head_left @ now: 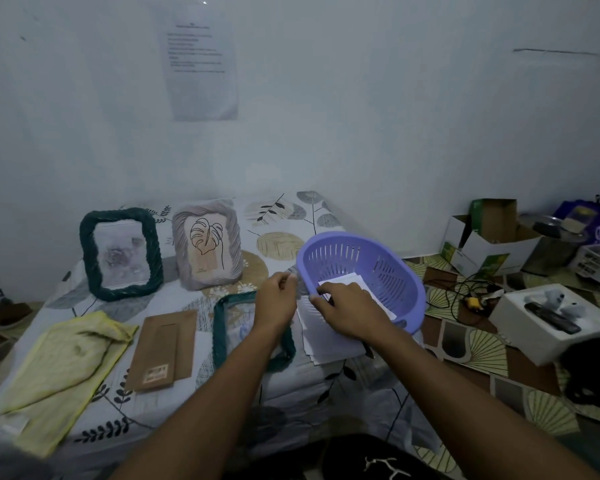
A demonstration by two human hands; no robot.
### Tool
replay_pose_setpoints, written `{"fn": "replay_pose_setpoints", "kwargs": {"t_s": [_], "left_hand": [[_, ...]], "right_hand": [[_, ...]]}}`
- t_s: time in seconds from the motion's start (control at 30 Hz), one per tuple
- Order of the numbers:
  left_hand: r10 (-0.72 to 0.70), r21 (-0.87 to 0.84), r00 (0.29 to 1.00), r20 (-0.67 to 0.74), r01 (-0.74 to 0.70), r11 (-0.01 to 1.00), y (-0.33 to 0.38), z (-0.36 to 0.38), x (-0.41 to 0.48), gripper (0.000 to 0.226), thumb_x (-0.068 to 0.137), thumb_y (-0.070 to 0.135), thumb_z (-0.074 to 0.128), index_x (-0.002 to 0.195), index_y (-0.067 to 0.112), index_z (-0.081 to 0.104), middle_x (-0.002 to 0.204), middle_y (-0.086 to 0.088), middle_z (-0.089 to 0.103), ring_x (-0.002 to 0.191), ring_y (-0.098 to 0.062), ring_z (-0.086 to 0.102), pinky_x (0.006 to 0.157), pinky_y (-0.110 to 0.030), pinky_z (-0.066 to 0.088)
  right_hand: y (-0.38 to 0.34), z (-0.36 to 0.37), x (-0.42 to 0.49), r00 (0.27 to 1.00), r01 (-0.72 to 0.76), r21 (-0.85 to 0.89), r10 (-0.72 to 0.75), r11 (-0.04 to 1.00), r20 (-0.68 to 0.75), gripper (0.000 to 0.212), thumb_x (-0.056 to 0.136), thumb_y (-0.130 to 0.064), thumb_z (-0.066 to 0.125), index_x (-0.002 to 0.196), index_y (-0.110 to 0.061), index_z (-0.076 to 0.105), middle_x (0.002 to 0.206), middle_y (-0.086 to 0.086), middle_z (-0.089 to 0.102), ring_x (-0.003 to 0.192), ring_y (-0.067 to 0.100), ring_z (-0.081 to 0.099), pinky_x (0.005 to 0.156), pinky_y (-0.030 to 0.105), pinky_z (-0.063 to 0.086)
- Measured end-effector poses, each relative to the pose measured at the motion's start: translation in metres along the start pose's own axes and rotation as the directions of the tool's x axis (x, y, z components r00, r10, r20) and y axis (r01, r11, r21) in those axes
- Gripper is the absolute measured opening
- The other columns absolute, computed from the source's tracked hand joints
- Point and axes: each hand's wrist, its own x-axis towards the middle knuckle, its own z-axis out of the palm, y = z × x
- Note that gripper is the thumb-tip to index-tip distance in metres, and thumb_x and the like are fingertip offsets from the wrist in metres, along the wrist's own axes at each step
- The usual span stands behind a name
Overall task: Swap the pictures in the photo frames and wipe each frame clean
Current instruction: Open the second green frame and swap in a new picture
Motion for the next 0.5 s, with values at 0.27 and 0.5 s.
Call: {"fn": "replay_pose_setpoints", "kwargs": {"t_s": [0.27,0.5], "left_hand": [[-0.025,-0.017,0.991,0.129,0.027,0.999,0.012,0.014,0.009,0.020,0.090,0.009,0.058,0.109,0.015,0.058,0.093,0.000,0.060,0.088,-0.027,0.066,0.072,-0.043,0.060],[0.064,0.047,0.993,0.103,-0.069,0.997,-0.004,0.015,0.016,0.011,0.090,0.011,0.060,0.099,0.017,0.058,0.092,0.003,0.058,0.084,-0.027,0.065,0.067,-0.040,0.059]], "right_hand": [[0.040,-0.025,0.046,0.971,-0.208,-0.108,0.219,0.972,0.094,0.034,0.093,-0.035,0.058,0.118,-0.013,0.064,0.116,0.010,0.066,0.106,0.027,0.060,0.090,0.038,0.050],[0.044,0.007,0.076,0.950,-0.150,-0.366,0.237,0.919,0.204,0.042,0.077,-0.049,0.071,0.077,-0.015,0.047,0.092,0.012,0.055,0.083,0.029,0.055,0.067,0.033,0.042]]}}
